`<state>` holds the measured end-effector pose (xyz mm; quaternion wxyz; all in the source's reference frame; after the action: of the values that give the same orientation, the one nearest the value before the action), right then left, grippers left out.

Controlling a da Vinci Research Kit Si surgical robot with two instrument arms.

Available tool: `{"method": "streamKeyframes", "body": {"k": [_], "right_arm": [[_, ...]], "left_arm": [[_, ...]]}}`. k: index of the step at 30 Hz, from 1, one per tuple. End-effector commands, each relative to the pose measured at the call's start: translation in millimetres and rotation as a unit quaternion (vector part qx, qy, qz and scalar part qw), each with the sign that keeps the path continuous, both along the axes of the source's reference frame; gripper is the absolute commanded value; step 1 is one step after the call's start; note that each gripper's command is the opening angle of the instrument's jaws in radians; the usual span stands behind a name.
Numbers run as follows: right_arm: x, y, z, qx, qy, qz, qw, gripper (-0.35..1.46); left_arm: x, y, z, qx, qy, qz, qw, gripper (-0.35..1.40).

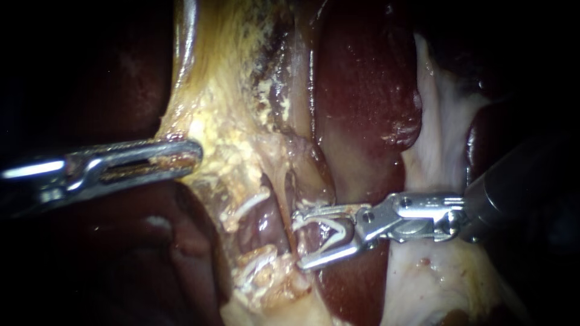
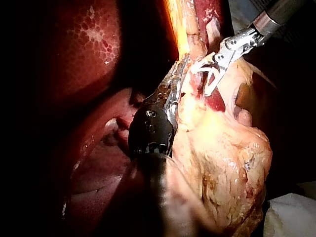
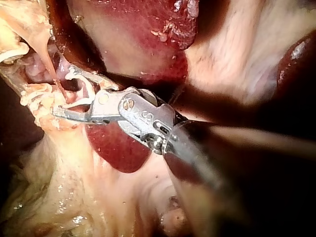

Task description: Clipping first clip right tube

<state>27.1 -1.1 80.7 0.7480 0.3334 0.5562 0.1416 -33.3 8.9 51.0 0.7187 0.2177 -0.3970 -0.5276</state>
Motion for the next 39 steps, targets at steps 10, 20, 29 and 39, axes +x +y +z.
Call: {"method": "streamKeyframes", "body": {"k": [10,20,29,39], "right_arm": [[1.7,0.6,0.2,0.035,0.098,-0.05,0.9933,0.53],[1.8,0.1,0.2,0.055,0.126,-0.092,0.9862,0.44],[3.3,-0.8,0.6,0.061,0.129,-0.1,0.9847,0.39],[4.8,-1.1,1.1,0.071,0.121,-0.096,0.9854,0.21]], "left_arm": [[0.0,0.0,0.0,0.0,0.0,0.0,1.0,-0.35],[0.1,0.1,0.1,0.0,0.0,0.001,1.0,-0.35],[0.1,0.2,0.5,0.0,0.0,0.001,1.0,-0.35],[0.1,0.3,0.9,-0.001,-0.001,0.001,1.0,-0.35]]}}
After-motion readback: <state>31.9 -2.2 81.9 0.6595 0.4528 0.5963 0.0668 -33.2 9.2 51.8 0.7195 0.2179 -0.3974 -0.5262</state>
